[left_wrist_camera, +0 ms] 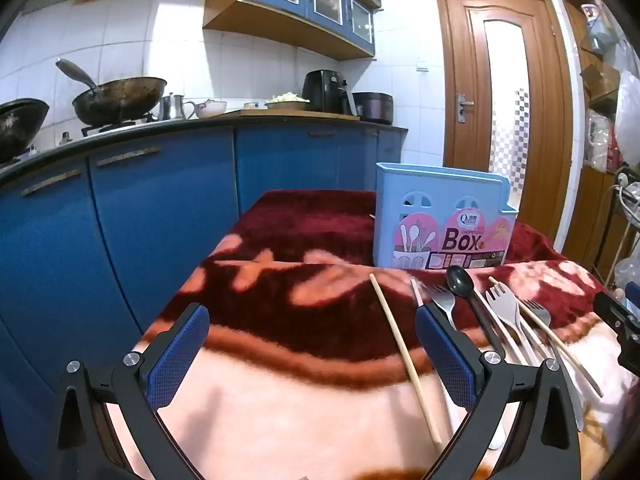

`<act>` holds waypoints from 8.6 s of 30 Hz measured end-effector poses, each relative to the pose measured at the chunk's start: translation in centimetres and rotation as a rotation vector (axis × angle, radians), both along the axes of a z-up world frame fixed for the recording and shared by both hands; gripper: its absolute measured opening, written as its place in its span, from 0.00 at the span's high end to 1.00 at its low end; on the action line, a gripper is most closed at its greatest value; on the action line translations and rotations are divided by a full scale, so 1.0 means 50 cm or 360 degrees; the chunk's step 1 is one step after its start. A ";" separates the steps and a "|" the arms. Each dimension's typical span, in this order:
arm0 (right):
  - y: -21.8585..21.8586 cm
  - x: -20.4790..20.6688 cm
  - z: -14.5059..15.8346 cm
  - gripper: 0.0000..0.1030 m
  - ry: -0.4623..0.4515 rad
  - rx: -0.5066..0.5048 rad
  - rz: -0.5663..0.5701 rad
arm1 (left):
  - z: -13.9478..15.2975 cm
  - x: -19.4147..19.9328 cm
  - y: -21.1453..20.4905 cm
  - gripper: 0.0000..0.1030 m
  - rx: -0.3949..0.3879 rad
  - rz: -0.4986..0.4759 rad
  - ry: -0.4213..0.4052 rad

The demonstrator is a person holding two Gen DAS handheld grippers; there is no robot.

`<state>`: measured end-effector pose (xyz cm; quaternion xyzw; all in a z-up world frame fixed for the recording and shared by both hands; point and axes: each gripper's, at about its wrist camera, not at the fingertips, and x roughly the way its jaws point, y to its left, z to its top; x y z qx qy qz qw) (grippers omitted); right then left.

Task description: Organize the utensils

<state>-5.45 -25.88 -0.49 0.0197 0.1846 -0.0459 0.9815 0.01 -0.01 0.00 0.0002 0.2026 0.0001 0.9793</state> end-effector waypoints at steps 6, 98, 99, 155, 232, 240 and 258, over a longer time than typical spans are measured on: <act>0.000 0.000 0.000 0.00 -0.0003 -0.0003 0.0000 | 0.000 0.000 0.001 0.01 -0.0009 0.0002 0.0000; 0.009 0.001 0.003 0.00 0.0009 0.0006 0.0014 | 0.002 0.004 0.000 0.01 -0.0013 0.0009 0.0019; -0.001 0.008 0.002 0.00 0.0027 0.0013 0.0030 | 0.001 0.007 -0.002 0.01 -0.0009 0.0014 0.0030; 0.113 0.338 0.011 0.90 0.1339 -0.0027 0.0652 | -0.032 0.307 -0.088 0.53 0.0123 -0.0391 0.1369; 0.047 0.464 0.196 0.94 -0.0228 0.0080 0.0437 | 0.145 0.452 -0.113 0.96 -0.0240 -0.0325 -0.0188; 0.049 0.452 0.174 0.80 -0.0092 0.0156 0.0520 | 0.131 0.450 -0.100 0.86 -0.0309 -0.0360 -0.0087; 0.050 0.322 0.220 0.77 -0.0003 0.0144 0.0443 | 0.173 0.341 -0.078 0.80 -0.0313 -0.0418 0.0047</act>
